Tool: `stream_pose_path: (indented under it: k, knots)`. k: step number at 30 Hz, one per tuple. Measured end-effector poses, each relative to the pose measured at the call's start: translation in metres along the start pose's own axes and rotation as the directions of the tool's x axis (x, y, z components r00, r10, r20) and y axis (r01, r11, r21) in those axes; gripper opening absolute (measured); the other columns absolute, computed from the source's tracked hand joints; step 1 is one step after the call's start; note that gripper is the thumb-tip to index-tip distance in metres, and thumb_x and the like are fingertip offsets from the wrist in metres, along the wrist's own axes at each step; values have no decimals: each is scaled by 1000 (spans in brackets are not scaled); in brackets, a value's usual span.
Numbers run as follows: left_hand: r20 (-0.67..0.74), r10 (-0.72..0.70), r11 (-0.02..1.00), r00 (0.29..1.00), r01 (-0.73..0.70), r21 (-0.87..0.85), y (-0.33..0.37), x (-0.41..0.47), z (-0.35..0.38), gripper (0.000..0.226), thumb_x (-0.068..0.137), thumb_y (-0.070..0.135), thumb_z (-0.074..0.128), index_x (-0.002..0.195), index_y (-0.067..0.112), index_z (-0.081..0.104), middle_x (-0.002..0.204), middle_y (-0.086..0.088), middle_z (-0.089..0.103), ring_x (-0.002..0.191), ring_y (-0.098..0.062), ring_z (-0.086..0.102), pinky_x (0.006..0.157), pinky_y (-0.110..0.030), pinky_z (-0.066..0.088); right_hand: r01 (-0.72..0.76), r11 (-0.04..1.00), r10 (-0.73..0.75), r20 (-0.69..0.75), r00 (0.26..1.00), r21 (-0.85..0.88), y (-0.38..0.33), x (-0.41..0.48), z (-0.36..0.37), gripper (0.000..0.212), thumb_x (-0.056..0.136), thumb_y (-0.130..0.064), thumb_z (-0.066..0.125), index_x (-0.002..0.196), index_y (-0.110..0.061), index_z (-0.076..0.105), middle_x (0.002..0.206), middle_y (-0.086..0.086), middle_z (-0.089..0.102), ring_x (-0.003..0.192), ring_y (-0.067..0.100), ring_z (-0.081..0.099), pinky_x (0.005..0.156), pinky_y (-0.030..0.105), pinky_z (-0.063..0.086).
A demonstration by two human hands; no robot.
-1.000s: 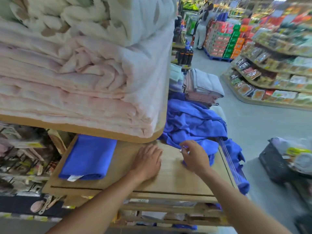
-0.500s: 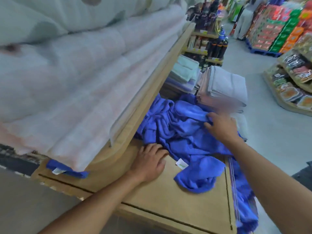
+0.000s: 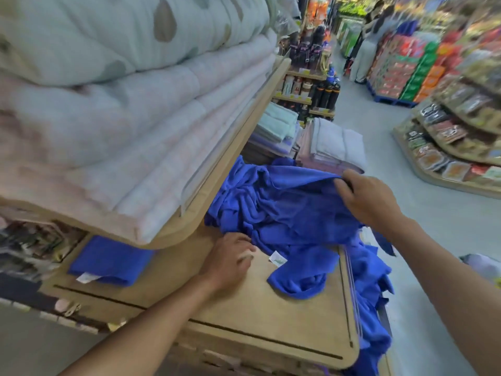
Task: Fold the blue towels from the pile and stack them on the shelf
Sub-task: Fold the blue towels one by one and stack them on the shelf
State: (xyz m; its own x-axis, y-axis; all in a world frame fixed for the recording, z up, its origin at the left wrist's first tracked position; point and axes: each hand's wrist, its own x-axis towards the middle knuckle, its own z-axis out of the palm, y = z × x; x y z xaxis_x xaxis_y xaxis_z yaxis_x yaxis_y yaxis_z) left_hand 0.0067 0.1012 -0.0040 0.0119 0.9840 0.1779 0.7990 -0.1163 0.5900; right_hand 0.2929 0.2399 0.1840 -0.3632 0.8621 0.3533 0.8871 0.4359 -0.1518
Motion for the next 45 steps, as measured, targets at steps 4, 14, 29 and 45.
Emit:
stream_pose_path:
  k: [4, 14, 29, 45]
  knots:
    - [177, -277, 629, 945, 317, -710, 43, -12, -20, 34, 102, 38, 49, 97, 18, 76, 95, 0, 75, 80, -13, 69, 65, -22, 52, 170, 967, -189, 89, 978, 189, -91, -70, -33, 28, 99, -54, 43, 84, -31, 47, 67, -3, 61, 67, 27, 59, 60, 43, 48]
    - [643, -366, -269, 673, 585, -765, 47, -64, -35, 58, 96, 60, 53, 122, 13, 74, 122, -12, 73, 105, -27, 71, 78, -40, 60, -117, 885, -210, 610, 764, 451, -167, -231, 98, 47, 81, -9, 62, 126, -19, 62, 108, -1, 68, 90, 10, 60, 77, 23, 44]
    - [748, -276, 31, 604, 783, -621, 63, -126, -34, 37, 98, 47, 55, 93, 12, 64, 74, -8, 69, 60, -21, 67, 64, -35, 59, -271, 787, -135, 584, 800, 554, -183, -232, 79, 37, 77, -36, 73, 110, -33, 56, 80, -16, 63, 69, 4, 58, 65, 27, 49]
    - [724, -296, -567, 623, 495, -658, 58, -110, -44, 30, 85, -12, 25, 86, -10, 55, 79, -33, 68, 62, -44, 72, 49, -39, 60, -449, 784, 116, 610, 784, 428, -174, -276, 90, 71, 68, -95, 55, 96, -32, 68, 87, -17, 73, 79, 3, 68, 75, 37, 58]
